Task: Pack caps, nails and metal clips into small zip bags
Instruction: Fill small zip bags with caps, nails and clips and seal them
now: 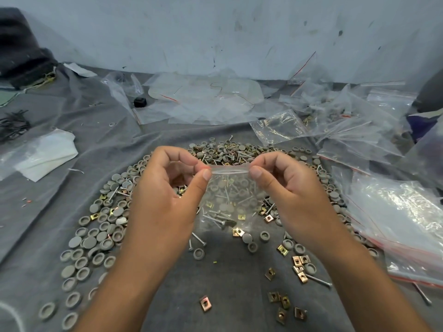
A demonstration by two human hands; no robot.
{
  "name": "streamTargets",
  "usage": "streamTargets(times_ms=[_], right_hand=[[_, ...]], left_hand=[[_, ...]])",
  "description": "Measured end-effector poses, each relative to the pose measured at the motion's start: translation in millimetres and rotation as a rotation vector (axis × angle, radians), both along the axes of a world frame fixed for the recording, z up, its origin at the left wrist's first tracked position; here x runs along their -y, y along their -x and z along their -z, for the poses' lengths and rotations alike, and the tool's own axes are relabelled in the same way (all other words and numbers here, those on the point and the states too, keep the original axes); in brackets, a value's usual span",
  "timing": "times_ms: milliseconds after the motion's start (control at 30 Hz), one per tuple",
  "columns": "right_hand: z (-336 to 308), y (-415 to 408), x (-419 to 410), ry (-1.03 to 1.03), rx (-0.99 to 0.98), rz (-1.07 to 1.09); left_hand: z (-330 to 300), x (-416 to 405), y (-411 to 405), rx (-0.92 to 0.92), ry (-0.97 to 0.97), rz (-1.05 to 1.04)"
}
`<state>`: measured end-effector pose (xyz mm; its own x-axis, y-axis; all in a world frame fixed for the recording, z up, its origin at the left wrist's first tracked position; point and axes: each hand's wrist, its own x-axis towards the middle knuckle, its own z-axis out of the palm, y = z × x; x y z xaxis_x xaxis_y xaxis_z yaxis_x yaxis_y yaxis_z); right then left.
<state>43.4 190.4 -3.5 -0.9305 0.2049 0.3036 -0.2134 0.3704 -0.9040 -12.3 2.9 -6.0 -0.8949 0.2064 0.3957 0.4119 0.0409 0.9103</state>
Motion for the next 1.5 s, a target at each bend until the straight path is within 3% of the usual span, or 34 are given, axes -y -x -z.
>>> streamTargets(times_ms=[233, 433, 1067, 1500], right_hand=[[-6.3, -3.0, 4.2, -0.161, -0.081, -0.006], [-6.5, -3.9, 5.0, -0.156, -0.139, 0.007], [-8.8, -6.8, 6.0, -0.397, -0.141, -0.005], [-11.4, -6.6, -6.0, -0.227, -0.063, -0.021]], left_hand=[[-3.1, -0.1, -1.7, -0.064, 0.003, 0.023], [-3.1, -2.2, -4.9, -0.042, 0.061, 0.044], [-2.0, -6.4, -9.6, -0.104, 0.166, 0.094], [-0.3, -2.3, -4.9, -0.130, 0.156, 0.057]])
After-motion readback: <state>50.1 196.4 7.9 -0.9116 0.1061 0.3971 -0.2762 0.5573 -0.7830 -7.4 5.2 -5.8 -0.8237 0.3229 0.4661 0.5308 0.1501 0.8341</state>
